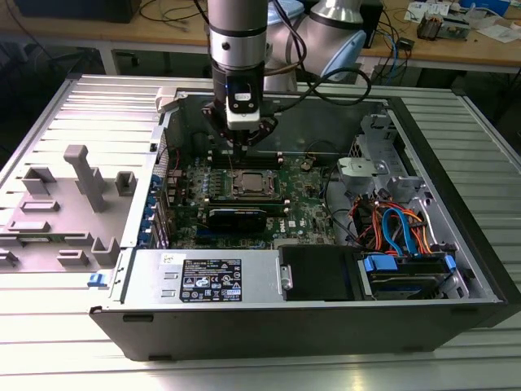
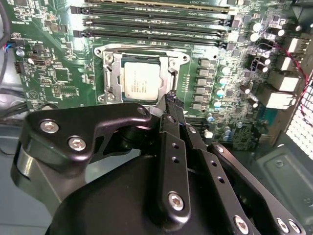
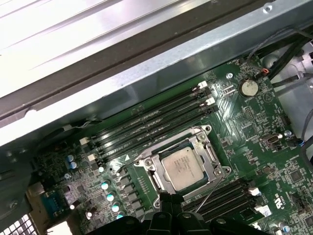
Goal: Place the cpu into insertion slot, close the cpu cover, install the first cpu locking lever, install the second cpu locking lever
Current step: 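Install the first cpu locking lever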
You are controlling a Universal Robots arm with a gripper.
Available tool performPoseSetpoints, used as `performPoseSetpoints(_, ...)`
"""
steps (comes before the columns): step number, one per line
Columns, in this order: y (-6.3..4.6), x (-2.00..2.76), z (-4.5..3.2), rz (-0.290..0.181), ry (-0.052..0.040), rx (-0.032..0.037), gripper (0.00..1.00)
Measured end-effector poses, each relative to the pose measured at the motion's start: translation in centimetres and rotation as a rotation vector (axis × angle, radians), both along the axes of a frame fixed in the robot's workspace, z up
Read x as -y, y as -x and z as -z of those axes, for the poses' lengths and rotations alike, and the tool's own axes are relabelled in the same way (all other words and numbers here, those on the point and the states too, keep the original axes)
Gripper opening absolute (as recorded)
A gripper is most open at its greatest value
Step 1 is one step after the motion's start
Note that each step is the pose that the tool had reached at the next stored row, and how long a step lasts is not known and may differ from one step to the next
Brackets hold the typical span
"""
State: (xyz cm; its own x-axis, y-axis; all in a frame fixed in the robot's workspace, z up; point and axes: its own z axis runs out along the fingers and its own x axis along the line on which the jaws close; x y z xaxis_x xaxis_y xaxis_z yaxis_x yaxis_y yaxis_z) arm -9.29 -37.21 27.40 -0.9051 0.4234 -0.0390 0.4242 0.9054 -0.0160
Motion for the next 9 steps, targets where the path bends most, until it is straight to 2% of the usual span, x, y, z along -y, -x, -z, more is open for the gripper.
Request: performPoseSetpoints(9, 0.09, 0.0, 0.0, -0.004, 0.0, 0.0, 0.11)
